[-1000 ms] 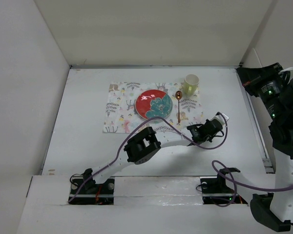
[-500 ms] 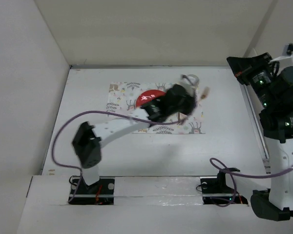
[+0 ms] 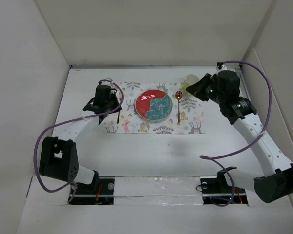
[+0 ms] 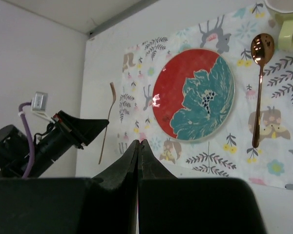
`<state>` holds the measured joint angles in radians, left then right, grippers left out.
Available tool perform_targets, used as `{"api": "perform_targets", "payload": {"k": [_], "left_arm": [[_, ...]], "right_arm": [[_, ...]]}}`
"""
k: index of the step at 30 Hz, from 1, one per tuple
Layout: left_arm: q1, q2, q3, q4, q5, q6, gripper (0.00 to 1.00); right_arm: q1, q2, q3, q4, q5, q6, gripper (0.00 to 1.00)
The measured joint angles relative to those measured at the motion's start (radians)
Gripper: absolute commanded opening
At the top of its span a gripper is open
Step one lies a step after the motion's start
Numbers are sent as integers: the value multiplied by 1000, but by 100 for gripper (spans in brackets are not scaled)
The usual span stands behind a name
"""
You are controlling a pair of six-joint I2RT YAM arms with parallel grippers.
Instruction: Set the dinner table for one person
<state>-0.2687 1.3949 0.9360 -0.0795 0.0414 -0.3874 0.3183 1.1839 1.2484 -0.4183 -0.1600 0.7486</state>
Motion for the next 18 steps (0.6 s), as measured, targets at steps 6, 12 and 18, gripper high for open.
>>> {"api": "perform_targets", "payload": {"k": [6, 12, 18], "left_arm": [[2, 145, 23, 47, 11, 18, 0], [2, 299, 85, 88, 13, 23, 0], [2, 377, 149, 120, 14, 23, 0]], "right_arm": [[24, 1, -54, 24, 11, -26, 0], [24, 15, -84, 26, 22, -47, 0], [25, 46, -85, 26, 21, -57, 0]]}}
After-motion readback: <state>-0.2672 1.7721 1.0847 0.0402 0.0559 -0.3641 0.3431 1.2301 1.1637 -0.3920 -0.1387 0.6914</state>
